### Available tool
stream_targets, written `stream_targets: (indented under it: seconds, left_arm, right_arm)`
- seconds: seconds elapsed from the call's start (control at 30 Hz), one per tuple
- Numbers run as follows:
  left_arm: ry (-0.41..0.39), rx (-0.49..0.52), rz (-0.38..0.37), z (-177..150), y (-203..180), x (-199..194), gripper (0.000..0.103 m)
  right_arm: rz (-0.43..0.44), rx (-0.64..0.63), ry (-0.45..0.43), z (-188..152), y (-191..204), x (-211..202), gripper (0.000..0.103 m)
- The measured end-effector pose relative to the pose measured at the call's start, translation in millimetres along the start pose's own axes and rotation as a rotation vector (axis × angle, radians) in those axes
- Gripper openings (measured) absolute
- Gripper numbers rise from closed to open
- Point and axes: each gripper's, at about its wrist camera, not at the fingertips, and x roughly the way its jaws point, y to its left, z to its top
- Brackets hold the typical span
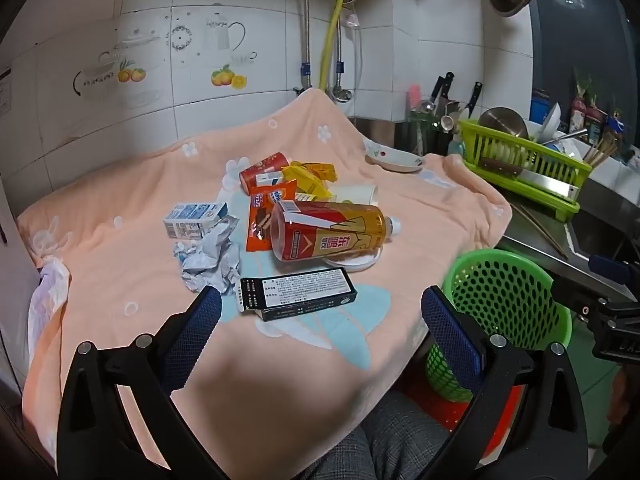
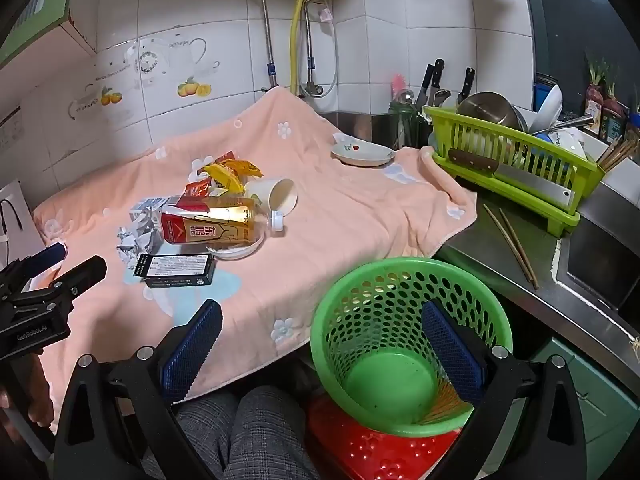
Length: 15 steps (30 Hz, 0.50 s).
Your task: Collect trash
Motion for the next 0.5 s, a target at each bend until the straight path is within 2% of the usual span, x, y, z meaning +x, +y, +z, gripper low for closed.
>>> stream_targets:
  seconds: [0.1, 0.13, 0.5]
  left_arm:
    - [-0.011, -0.018, -0.002, 4, 7, -3, 0.098]
    - [-0.038, -0.007, 0.005, 0, 4, -10, 0.098]
    - [-0.034, 0.004, 0.016, 2, 1, -14, 0.098]
  right_arm:
    - [-0.002, -0.003, 0.003, 0, 0, -1, 0.097]
    - [-0.002, -0.003, 0.004, 0, 0, -2, 0.097]
    - [-0.006, -0.011, -0.005, 3, 3, -4, 0.097]
